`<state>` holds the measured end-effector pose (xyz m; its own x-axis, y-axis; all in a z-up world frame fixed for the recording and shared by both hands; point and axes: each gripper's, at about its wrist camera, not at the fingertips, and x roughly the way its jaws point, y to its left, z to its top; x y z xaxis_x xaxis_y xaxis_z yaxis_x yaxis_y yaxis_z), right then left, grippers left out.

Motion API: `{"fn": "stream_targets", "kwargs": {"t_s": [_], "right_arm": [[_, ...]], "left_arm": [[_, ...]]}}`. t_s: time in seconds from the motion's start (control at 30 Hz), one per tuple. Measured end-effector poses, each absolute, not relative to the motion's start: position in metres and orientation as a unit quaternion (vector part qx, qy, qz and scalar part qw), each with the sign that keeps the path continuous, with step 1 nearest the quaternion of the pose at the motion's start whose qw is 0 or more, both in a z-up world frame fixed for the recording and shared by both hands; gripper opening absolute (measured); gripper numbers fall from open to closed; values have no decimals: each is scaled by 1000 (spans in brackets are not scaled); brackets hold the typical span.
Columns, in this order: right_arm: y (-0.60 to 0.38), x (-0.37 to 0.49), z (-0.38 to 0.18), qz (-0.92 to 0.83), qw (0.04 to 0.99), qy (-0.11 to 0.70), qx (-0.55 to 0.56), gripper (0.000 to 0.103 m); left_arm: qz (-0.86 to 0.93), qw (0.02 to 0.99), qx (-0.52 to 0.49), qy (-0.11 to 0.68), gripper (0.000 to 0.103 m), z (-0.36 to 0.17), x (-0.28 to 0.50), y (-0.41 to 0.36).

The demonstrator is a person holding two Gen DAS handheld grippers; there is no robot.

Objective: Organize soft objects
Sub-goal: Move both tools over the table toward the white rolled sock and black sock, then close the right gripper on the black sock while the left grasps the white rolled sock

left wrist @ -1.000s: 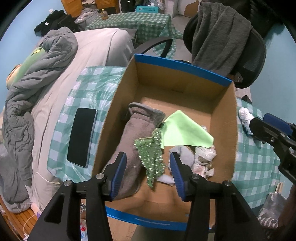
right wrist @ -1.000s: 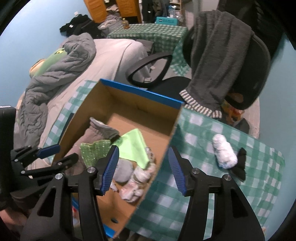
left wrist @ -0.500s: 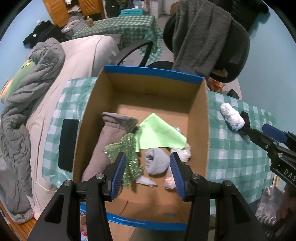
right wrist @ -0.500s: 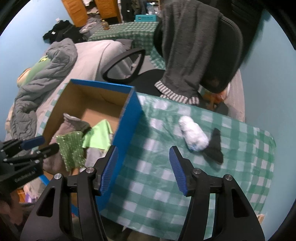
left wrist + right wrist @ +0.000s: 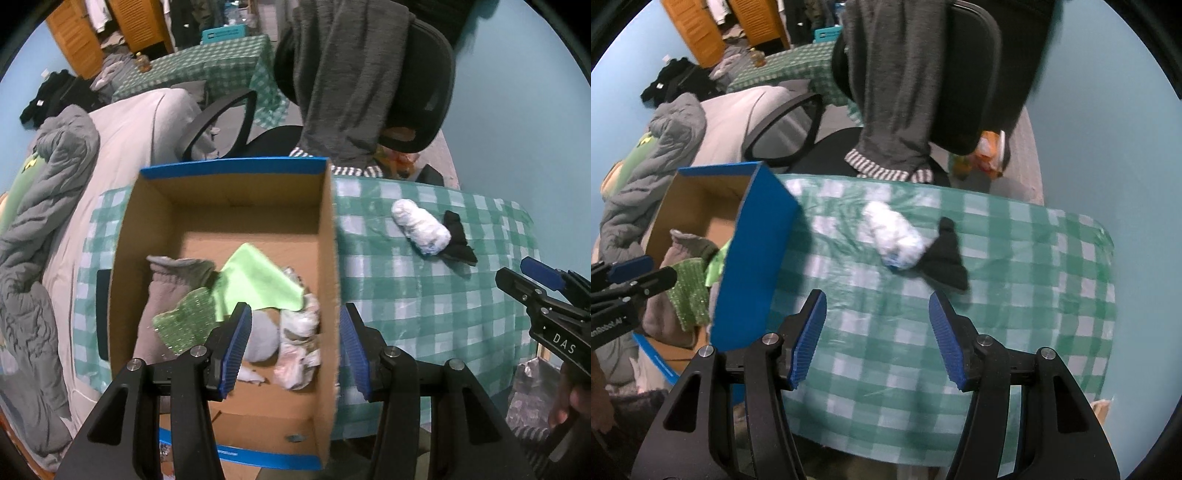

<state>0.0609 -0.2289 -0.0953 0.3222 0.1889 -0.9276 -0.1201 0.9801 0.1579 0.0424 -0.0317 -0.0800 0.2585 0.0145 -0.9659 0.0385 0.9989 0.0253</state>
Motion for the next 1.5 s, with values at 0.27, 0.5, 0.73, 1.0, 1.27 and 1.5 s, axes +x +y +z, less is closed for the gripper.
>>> {"fn": "stream_targets", "kwargs": {"t_s": [0.27, 0.5, 0.73, 1.0, 1.27, 1.5], "right_arm": [[-257, 59, -97, 80, 812, 577, 38, 60], [-277, 65, -108, 77, 807, 584, 49, 62], [-289, 82, -123, 85, 797, 595, 60, 62], [-292, 106, -147, 100, 786, 607, 67, 63], [-284, 127, -168, 106, 781, 613, 61, 63], [-280, 137, -188, 109, 772, 624, 52, 63]], "left_arm": [[-25, 791, 37, 610, 54, -82, 54, -66], [-39, 790, 51, 610, 65, -89, 69, -97], [-46, 776, 54, 627, 65, -108, 86, -121], [-50, 760, 60, 645, 66, -135, 103, -143], [-35, 753, 60, 654, 66, -153, 119, -145], [-26, 747, 38, 663, 67, -165, 127, -142]]}}
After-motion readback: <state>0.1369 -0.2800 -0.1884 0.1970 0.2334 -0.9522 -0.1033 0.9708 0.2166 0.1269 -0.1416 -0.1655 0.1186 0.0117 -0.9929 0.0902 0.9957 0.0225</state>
